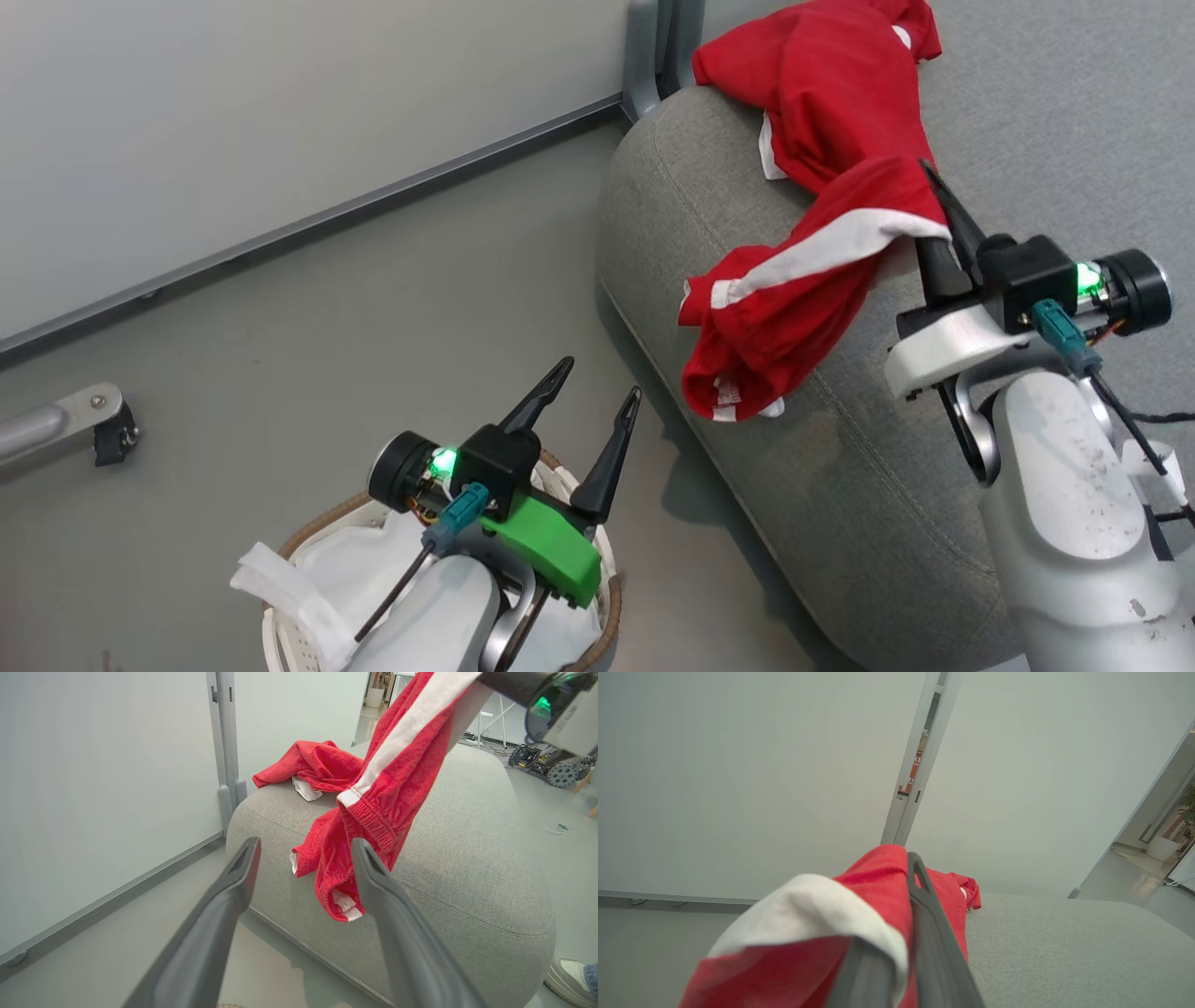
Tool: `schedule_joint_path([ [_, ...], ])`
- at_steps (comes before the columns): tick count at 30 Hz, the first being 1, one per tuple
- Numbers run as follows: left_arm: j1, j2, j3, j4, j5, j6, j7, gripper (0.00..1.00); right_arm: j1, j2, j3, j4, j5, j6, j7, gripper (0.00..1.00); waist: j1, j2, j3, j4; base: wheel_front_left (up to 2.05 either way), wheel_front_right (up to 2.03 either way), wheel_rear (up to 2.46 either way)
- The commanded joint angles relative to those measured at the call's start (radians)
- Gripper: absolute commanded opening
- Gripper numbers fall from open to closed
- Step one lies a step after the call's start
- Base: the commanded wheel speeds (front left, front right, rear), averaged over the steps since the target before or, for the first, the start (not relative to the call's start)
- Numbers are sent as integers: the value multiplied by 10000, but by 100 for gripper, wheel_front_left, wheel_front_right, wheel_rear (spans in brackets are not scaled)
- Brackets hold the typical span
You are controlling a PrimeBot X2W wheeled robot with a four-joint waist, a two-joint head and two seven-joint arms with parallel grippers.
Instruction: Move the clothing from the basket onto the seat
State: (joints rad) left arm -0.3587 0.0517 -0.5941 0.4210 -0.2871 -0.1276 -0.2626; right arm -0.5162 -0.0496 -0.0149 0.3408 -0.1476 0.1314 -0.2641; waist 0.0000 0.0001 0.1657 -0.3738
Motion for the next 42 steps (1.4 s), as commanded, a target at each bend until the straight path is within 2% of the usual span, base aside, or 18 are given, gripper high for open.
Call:
schedule_joint_path([
  [1, -207, 45, -78, -82, 93, -46, -32, 100, -374, -21, -11, 2, -168, -14, -3, 0, 0, -1, 395, 121, 0, 0, 0],
  [7, -604, 248, -283, -369, 206, -46, -33, 100, -1977, -813, -595, 272, -499, -14, -4, 0, 0, -1, 1162, 727, 0, 0, 0],
  [16, -1418, 498, -534, -820, 424, -45, -21, 100, -4401, -3042, -2052, 1473, -733, -14, -3, 0, 0, -1, 2787, 1808, 0, 0, 0],
  [19, -1667, 557, -545, -940, 522, -46, -21, 100, -4761, -3421, -2560, 1763, -965, -14, -3, 0, 0, -1, 3367, 2060, 0, 0, 0],
  [23, -2030, 666, -565, -1082, 667, -46, -21, 100, -5018, -3536, -3078, 2126, -1188, -14, -3, 0, 0, -1, 4086, 2296, 0, 0, 0],
  [28, -2338, 789, -502, -1220, 848, -46, -21, 100, -5022, -3372, -3382, 2480, -1412, -14, -3, 0, 0, -1, 4718, 2418, 0, 0, 0],
  [40, -2552, 855, -422, -1302, 1031, -46, -21, 100, -4277, -2977, -4298, 3344, -1987, -14, -3, 0, 0, -1, 5119, 2272, 0, 0, 0],
  [41, -2544, 862, -403, -1297, 1031, -46, -21, 100, -4222, -2923, -4319, 3318, -1979, -14, -3, 4, 0, -1, 5112, 2230, 0, 0, 0],
  [42, -2524, 879, -402, -1281, 1035, -46, -21, 100, -4129, -2878, -4324, 3267, -1952, -14, -3, 29, 0, -1, 5100, 2170, 0, 0, 0],
])
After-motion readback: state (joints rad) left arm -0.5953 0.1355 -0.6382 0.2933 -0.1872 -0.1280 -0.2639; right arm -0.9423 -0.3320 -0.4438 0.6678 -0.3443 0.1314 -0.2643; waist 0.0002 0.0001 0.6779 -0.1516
